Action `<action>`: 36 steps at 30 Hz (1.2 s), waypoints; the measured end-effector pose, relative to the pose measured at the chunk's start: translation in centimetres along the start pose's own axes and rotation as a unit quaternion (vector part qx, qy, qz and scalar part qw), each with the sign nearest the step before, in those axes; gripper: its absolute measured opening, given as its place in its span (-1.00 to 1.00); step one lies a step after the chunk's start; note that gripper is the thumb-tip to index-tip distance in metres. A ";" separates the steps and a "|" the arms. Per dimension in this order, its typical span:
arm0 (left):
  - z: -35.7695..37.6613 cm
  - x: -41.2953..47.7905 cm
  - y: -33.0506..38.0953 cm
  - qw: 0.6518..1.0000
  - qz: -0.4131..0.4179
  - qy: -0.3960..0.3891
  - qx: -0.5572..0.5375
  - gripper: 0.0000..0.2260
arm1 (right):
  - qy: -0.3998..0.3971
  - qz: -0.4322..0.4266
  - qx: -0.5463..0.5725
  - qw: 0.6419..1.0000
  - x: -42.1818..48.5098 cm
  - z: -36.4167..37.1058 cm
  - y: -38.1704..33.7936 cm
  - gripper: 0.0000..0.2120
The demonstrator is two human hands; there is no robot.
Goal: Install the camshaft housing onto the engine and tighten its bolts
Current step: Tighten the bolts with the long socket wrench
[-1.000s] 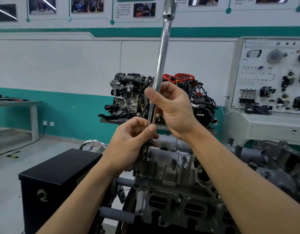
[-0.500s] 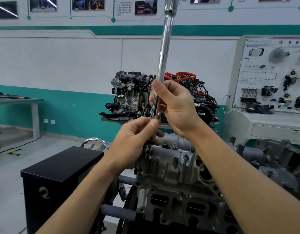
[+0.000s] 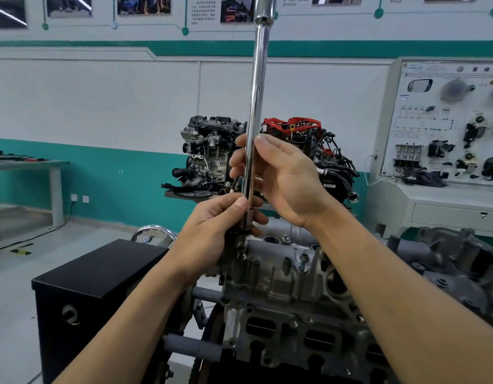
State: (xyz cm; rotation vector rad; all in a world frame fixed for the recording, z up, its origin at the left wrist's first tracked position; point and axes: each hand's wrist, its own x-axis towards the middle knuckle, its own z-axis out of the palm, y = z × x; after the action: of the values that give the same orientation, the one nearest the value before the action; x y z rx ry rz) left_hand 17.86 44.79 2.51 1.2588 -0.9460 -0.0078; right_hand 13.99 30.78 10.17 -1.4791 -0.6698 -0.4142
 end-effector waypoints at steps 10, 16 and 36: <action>-0.1 0.0 -0.2 1.000 0.023 0.001 0.010 -0.67 | 0.045 -0.039 -0.049 0.997 0.0 -0.1 0.2 -0.84; -0.3 -0.1 -0.4 0.999 0.025 -0.009 0.020 -0.73 | -0.001 0.000 -0.020 1.000 -0.2 0.0 -0.1 -0.68; -0.1 -0.2 0.0 0.999 -0.009 -0.031 -0.001 -0.66 | 0.001 0.005 -0.011 1.000 -0.2 0.0 -0.2 -0.67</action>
State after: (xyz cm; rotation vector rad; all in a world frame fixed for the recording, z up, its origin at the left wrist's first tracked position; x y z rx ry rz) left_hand 17.83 44.99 2.40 1.2715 -0.9868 -0.0617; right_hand 13.71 30.77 10.21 -1.5023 -0.6593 -0.4165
